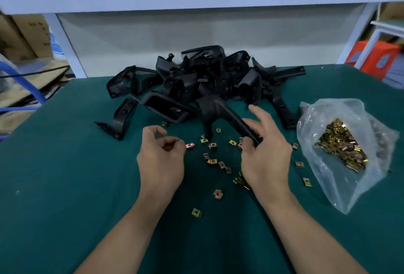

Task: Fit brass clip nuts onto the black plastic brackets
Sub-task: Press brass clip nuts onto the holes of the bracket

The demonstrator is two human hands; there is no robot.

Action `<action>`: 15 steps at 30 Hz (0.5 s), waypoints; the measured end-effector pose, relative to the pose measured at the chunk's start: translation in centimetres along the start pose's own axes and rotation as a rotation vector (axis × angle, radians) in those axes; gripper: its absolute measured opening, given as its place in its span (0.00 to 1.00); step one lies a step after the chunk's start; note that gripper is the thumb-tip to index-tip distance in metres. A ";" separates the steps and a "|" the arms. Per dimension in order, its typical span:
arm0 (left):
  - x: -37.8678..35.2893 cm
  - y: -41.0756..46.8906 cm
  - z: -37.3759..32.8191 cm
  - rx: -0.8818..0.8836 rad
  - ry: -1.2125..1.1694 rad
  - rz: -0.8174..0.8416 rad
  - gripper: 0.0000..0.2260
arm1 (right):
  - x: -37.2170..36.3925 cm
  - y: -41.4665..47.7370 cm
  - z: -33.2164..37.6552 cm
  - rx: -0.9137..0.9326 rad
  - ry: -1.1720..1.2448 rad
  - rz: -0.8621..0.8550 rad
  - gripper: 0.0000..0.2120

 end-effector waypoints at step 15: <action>-0.1 0.6 0.2 -0.020 -0.009 0.116 0.17 | -1.5 -0.5 1.5 0.279 -0.323 0.163 0.13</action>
Point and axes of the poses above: each hand's wrist, its own y-axis towards the middle knuckle, its own x-axis out of the back of the hand, z = x × y, the point moved 7 cm from there along y, towards the middle knuckle, and after that the axes turned 9 degrees about -z, right-handed, at the moved point
